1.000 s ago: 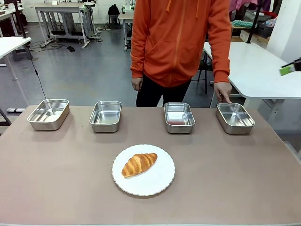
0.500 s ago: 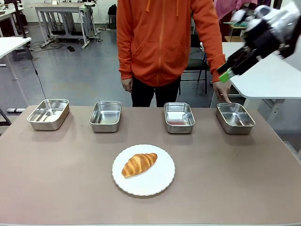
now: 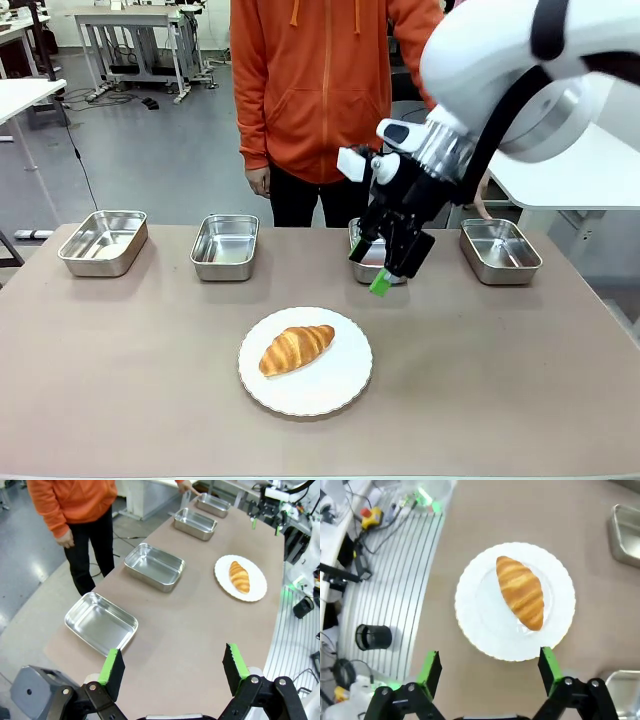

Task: Place the bread in the container.
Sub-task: Place the Butter Roll into the Airtight Container indicated by the human.

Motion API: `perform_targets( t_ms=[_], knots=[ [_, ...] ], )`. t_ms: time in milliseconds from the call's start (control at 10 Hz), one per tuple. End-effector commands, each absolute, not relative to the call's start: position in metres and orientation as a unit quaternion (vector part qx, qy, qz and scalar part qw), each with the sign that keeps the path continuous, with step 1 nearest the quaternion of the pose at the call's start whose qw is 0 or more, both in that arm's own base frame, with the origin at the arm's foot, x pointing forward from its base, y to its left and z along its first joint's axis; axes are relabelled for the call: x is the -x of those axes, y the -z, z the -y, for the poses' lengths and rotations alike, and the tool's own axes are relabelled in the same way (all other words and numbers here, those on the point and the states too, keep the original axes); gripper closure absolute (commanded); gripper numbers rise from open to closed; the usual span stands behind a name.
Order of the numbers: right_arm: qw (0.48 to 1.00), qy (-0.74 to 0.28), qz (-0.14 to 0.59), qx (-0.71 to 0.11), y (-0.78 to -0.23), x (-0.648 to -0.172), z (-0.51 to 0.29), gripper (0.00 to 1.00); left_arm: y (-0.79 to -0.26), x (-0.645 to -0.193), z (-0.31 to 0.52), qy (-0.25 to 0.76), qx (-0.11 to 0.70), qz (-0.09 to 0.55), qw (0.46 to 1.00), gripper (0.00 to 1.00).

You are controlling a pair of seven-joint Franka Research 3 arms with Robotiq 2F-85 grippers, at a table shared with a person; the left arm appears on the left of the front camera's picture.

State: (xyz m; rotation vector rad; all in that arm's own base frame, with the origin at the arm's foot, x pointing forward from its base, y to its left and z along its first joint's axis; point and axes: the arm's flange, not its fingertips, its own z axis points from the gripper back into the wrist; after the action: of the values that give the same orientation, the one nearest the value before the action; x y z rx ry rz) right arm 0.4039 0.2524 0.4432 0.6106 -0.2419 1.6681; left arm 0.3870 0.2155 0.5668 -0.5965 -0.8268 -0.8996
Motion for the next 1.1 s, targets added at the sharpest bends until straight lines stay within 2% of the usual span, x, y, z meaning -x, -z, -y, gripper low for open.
perform_targets(
  t_ms=[0,100,400,500,700,1000],
  knots=[
    [0.602,-0.727,0.091,-0.317,-0.445,-0.423,-0.194,0.00,-0.568,-0.386,-0.215,0.419,0.274,0.389,0.773,0.00],
    [0.624,-0.727,0.105,-0.266,-0.443,-0.404,-0.252,0.00,-0.568,-0.386,-0.215,0.419,0.274,0.389,0.773,0.00],
    [0.624,-0.727,0.105,-0.266,-0.443,-0.404,-0.252,0.00,-0.568,-0.386,-0.215,0.419,0.274,0.389,0.773,0.00],
    [0.614,-0.732,0.100,-0.277,-0.439,-0.407,-0.242,0.00,-0.568,-0.386,-0.215,0.419,0.274,0.389,0.773,0.00],
    [0.576,-0.786,0.093,-0.204,-0.416,-0.428,-0.283,0.00,-0.568,-0.386,-0.215,0.419,0.274,0.389,0.773,0.00],
    [0.547,-0.823,0.094,-0.123,-0.389,-0.430,-0.335,0.00,-0.568,-0.386,-0.215,0.419,0.274,0.389,0.773,0.00]
  ],
)
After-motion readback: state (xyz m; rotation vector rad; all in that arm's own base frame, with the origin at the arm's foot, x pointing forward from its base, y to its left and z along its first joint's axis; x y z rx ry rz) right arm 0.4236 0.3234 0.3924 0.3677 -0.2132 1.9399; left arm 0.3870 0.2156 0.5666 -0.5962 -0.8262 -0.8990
